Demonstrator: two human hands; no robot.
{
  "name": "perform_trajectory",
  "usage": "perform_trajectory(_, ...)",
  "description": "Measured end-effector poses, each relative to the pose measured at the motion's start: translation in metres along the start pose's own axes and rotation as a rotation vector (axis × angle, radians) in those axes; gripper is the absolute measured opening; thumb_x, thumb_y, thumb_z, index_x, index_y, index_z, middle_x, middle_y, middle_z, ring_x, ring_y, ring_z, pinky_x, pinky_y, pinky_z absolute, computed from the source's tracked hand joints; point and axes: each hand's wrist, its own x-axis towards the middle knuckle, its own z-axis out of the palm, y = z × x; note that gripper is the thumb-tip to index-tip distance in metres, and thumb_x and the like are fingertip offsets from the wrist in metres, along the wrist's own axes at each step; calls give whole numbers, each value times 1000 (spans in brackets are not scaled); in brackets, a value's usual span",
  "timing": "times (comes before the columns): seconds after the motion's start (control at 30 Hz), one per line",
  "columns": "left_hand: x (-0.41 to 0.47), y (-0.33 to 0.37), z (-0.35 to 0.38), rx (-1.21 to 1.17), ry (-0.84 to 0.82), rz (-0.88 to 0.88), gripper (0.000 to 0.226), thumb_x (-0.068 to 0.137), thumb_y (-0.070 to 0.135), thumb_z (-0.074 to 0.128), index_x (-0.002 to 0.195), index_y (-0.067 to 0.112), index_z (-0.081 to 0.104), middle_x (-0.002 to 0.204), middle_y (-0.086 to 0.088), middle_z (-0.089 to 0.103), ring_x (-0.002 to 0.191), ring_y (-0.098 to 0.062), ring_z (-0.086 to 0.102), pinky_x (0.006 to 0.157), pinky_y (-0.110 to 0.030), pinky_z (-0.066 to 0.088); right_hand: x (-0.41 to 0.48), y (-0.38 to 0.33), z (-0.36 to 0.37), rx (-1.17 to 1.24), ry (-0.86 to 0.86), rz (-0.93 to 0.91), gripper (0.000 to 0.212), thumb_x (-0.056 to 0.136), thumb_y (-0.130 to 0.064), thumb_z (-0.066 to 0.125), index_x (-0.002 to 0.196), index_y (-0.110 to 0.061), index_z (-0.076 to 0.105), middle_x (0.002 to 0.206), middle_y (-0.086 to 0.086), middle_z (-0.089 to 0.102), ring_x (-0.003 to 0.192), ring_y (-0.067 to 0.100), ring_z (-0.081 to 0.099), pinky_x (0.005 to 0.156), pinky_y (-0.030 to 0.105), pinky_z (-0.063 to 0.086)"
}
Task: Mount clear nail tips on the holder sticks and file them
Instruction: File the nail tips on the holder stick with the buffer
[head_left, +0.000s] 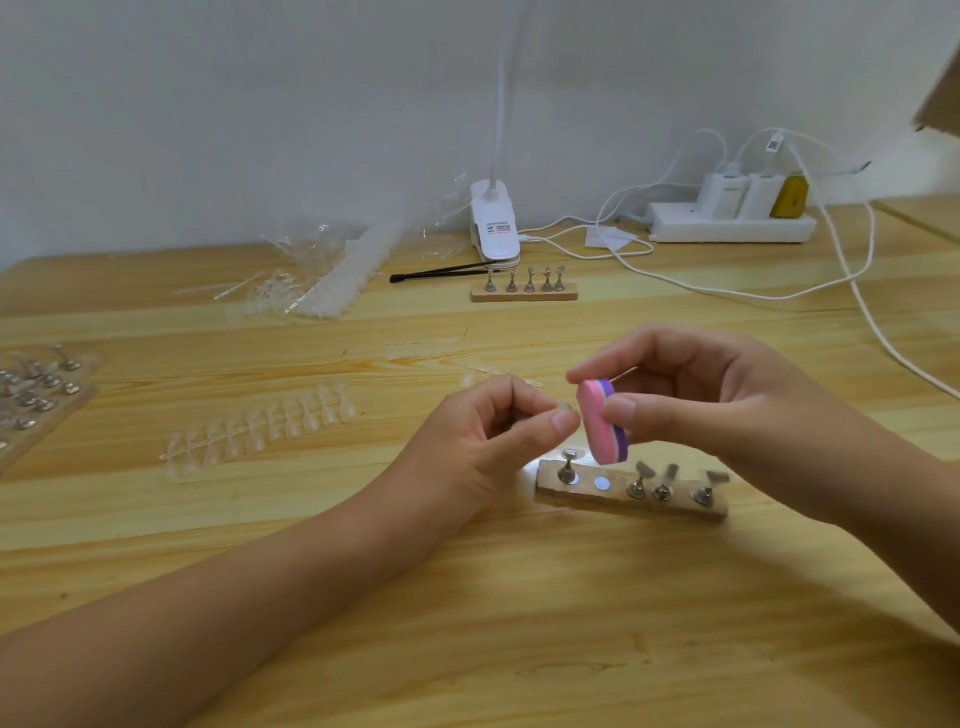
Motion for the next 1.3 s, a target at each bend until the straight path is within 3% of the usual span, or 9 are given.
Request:
perform_trajectory(0.13, -1, 0, 2, 46, -25, -9, 9, 79, 37, 68, 77, 28, 67, 74, 1, 54, 64, -4, 50, 61, -10, 42, 1, 2, 0, 25, 82, -42, 26, 75, -29, 73, 100, -25, 75, 89, 2, 76, 83, 12, 73, 74, 16, 54)
perform_trajectory(0.3, 1, 2, 1, 10, 18, 3, 18, 81, 40, 71, 75, 24, 63, 58, 21, 54, 56, 6, 47, 58, -6, 38, 0, 3, -1, 8, -45, -4, 20, 81, -26, 76, 100, -25, 74, 92, 3, 76, 84, 16, 73, 75, 19, 55)
perform_trajectory(0.4, 0, 1, 2, 30, 0, 12, 17, 81, 39, 71, 76, 25, 63, 60, 21, 55, 57, 5, 48, 59, -7, 38, 1, 6, 0, 38, 64, -27, 23, 77, -28, 76, 100, -26, 74, 91, 4, 76, 85, 15, 74, 75, 18, 55)
perform_trajectory(0.53, 0, 2, 2, 9, 19, 0, 18, 80, 40, 73, 76, 25, 64, 60, 20, 54, 56, 4, 47, 59, -7, 39, 0, 4, 0, 25, -44, 6, 21, 79, -29, 78, 99, -24, 74, 91, 4, 76, 83, 16, 74, 73, 18, 56)
perform_trajectory(0.67, -1, 4, 3, -1, 7, -1, 20, 72, 39, 66, 78, 20, 62, 58, 21, 55, 55, 7, 49, 58, -5, 39, 2, 7, 1, 68, 93, -32, 23, 76, -30, 77, 99, -25, 74, 90, 3, 76, 85, 16, 74, 75, 19, 56)
perform_trajectory(0.8, -1, 4, 2, -6, 25, -4, 22, 72, 40, 66, 78, 20, 62, 59, 21, 56, 56, 6, 49, 60, -7, 40, 0, 5, 2, 54, -43, -4, 21, 78, -29, 80, 98, -25, 73, 91, 4, 76, 83, 17, 74, 74, 19, 56)
perform_trajectory(0.93, -1, 5, 2, 4, 22, 5, 24, 71, 41, 64, 78, 19, 61, 56, 22, 56, 54, 8, 50, 59, -5, 40, 1, 7, 2, 92, 64, -29, 25, 74, -31, 76, 98, -24, 74, 89, 5, 76, 83, 17, 74, 74, 19, 56)
perform_trajectory(1.07, -1, 4, 2, -12, 26, 6, 21, 80, 40, 72, 76, 21, 63, 58, 20, 57, 55, 6, 49, 59, -6, 40, 0, 6, 2, 82, -48, -4, 22, 78, -25, 82, 97, -22, 72, 91, 6, 75, 85, 20, 74, 75, 23, 57)
perform_trajectory(1.3, -1, 2, 1, -6, 1, -11, 21, 81, 38, 74, 82, 20, 64, 63, 23, 60, 58, 8, 54, 60, -5, 41, 7, 13, -1, 218, 265, -74, 24, 73, -25, 82, 96, -23, 74, 91, -2, 71, 90, 17, 72, 80, 27, 58)
